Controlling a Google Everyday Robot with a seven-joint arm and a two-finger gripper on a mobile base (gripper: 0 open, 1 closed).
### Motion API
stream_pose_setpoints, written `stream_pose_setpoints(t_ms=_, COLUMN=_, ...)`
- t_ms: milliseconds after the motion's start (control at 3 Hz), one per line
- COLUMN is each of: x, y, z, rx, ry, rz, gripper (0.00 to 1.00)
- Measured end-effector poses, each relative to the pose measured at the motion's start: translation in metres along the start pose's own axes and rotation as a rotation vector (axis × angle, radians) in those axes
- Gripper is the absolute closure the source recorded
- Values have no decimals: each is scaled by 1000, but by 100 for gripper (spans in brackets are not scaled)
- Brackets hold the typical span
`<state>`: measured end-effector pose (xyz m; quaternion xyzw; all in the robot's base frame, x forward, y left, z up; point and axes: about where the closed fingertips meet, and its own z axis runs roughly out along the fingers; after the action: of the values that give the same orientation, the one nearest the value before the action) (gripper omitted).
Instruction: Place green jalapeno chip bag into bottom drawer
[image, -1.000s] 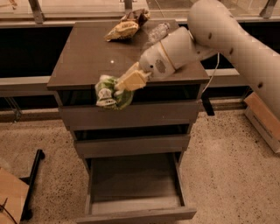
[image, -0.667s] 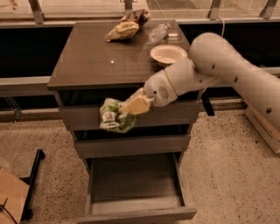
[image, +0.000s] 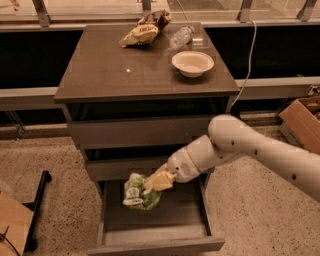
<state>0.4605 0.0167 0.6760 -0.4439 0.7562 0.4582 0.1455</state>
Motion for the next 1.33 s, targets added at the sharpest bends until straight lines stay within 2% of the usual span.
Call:
stream_pose_setpoints(t_ms=333, x=63, y=-51, z=39, rx=5, ry=-16, rz=81, gripper=100)
stream_pose_setpoints(t_ms=667, x=64, y=-51, z=40, rx=1, ry=-16, rz=83, gripper=100)
stream_pose_setpoints(t_ms=1000, x=71, y=-68, z=37, rx=57, ry=-30, rz=112, gripper=100)
stream_pose_setpoints(t_ms=1333, x=92, y=-109, z=32, rx=112, ry=-49, rz=141, gripper=100)
